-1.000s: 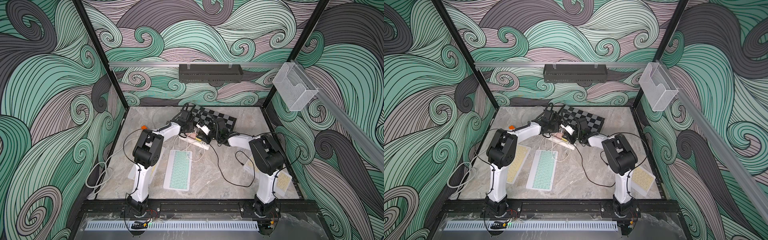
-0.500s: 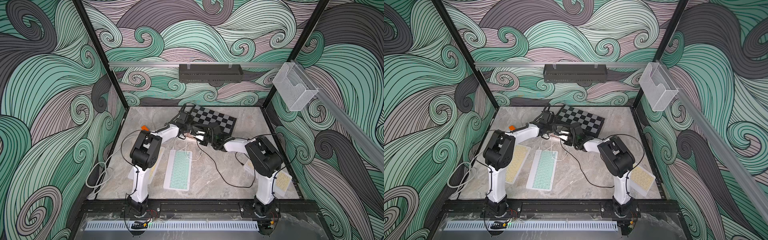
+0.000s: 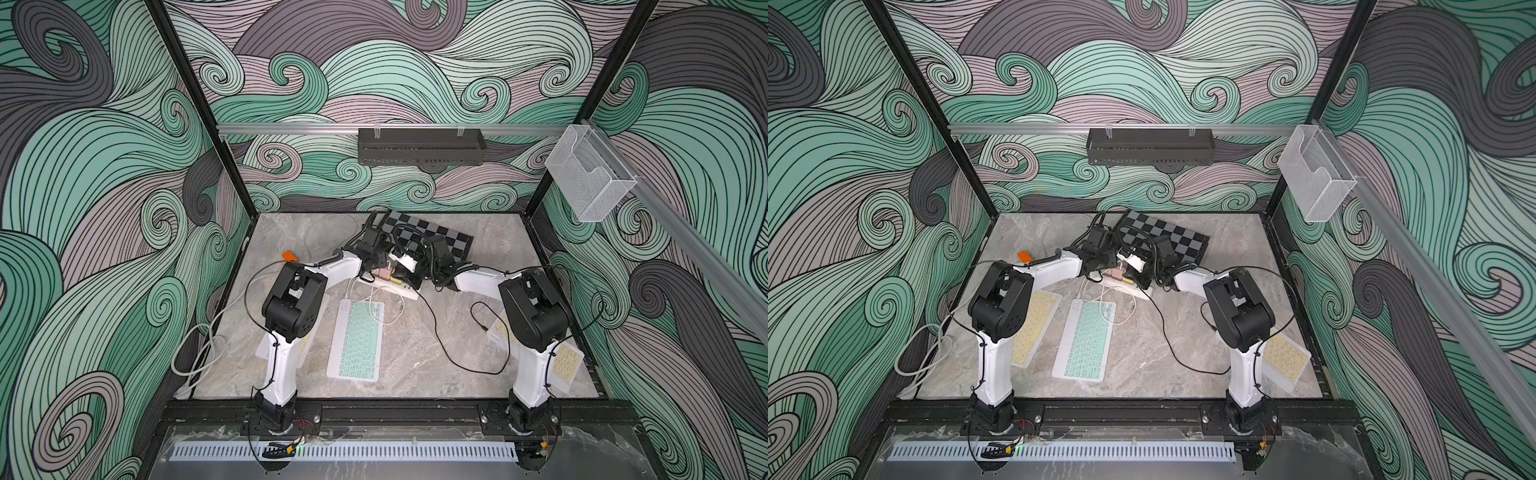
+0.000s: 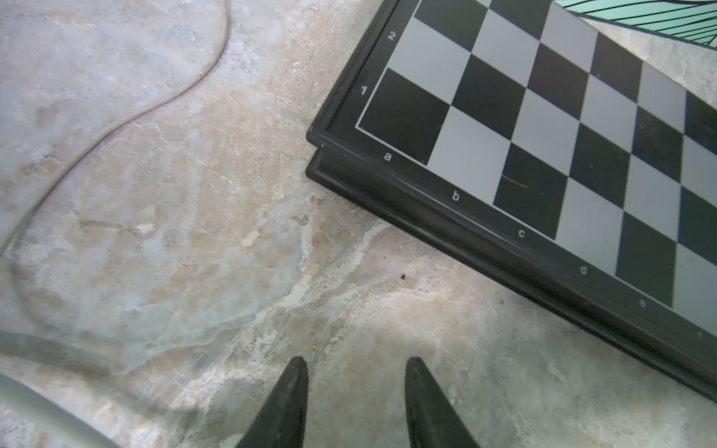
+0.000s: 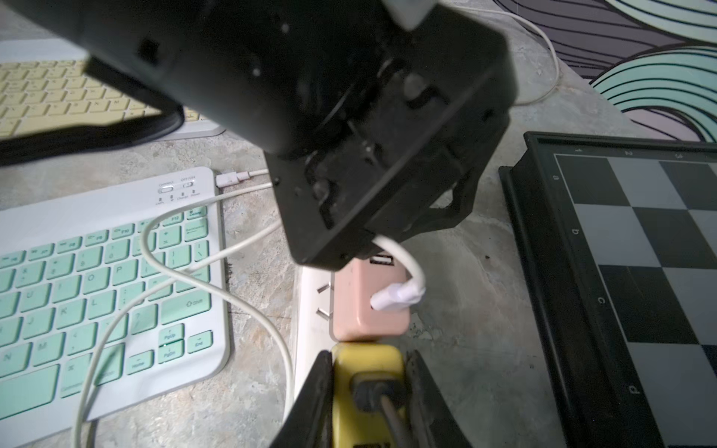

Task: Unplug the wireless keyboard
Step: Remove the plug from the socket.

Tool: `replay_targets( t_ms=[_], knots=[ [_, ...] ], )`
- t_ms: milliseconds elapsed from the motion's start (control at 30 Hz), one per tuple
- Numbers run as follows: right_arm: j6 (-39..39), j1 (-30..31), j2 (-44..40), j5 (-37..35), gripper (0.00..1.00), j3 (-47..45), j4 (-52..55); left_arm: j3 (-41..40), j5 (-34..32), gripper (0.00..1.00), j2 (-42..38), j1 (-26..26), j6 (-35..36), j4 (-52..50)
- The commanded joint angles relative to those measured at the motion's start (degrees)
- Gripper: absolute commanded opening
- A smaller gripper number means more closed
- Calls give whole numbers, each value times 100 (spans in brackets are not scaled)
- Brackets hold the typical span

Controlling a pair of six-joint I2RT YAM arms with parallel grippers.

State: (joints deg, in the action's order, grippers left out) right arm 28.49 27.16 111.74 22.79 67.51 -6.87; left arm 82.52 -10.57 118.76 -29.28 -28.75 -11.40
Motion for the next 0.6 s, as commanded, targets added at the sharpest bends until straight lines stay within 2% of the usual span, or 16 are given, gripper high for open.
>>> replay_targets(
  t_ms=[0,67,167,200,567],
  knots=[
    [703,86,-142,-1105,0,10,-925,-186,181,0,318,-105,171,-1930],
    [874,149,-73,-1407,0,-68,-1080,30,207,8,161,-106,199,-2126],
    [991,208,34,-1639,0,-166,-1334,321,279,31,-49,-105,289,-2414],
    [975,211,61,-1629,0,-161,-1343,405,315,35,-96,-104,327,-2515],
    [1096,255,166,-1620,0,-51,-1124,793,233,52,-433,163,596,-3179]
  ],
)
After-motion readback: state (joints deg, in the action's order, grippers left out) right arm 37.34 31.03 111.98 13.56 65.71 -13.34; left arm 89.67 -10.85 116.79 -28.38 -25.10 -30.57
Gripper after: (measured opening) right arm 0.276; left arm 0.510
